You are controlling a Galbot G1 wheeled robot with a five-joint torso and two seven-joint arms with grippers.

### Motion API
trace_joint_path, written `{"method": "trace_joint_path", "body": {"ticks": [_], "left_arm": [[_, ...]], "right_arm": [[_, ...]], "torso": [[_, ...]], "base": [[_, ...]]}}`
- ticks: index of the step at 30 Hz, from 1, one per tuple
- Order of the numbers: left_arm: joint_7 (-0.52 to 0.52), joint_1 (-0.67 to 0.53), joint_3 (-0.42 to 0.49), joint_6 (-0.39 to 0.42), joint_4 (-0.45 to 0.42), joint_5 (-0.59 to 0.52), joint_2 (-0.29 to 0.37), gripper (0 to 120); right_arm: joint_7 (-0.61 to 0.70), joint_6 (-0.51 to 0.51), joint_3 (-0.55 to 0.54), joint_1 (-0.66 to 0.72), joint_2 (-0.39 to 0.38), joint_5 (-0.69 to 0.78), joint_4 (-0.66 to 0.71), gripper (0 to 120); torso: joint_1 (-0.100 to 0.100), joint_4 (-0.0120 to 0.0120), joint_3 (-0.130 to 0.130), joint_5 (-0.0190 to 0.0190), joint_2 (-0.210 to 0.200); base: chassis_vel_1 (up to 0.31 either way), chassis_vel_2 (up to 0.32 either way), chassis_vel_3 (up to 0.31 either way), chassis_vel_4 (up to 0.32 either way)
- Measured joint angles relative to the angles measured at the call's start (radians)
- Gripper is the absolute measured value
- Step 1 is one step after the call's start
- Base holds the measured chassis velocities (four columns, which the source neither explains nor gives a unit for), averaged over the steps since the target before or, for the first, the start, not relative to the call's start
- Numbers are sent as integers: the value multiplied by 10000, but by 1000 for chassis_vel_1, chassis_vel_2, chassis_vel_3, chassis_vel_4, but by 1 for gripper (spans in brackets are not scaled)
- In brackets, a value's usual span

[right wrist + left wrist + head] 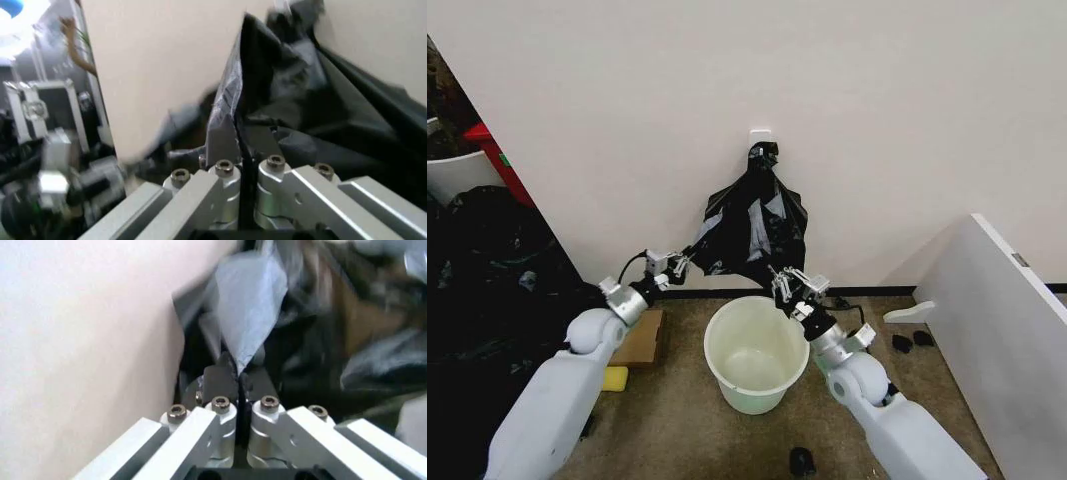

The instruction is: Place the garbage bag over the trash bin.

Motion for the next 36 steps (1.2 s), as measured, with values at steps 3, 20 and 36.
{"method": "trace_joint_path", "body": {"ticks": [3,20,36], "left_arm": [[-695,818,-362,-10,-1025,144,-149,0],[-4456,4204,-1425,22,-4454,1997,-925,0],[-3611,4364,-1538,230,-5667,-557,-798,0]], "right_arm": [[282,-65,76,-750,-285,-42,666,0],[-1684,1264,699,-3116,-782,-701,1865,0],[-2353,1351,1697,-2787,-595,-416,2803,0]], "torso": [[0,-5,-1,1,2],[-2,-1,-1,1,3],[0,-2,1,0,2]], "base": [[0,0,0,0],[0,0,0,0],[0,0,0,0]]}}
